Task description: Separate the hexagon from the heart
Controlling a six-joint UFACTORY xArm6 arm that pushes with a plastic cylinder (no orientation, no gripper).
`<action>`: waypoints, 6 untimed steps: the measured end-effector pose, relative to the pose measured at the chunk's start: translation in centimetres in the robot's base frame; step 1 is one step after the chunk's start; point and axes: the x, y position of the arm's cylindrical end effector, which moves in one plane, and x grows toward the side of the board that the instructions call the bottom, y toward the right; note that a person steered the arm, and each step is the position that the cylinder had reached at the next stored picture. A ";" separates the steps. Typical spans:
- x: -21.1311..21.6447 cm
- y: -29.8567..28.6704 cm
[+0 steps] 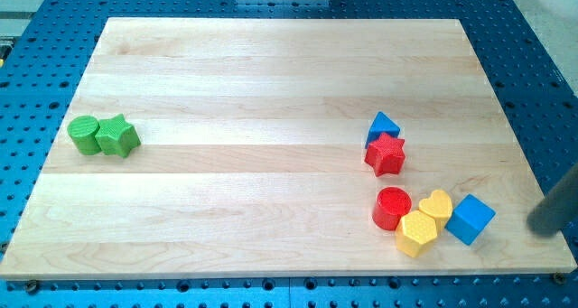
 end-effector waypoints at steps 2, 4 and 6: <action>1.1 -9.5; -0.9 -18.5; -0.1 -20.0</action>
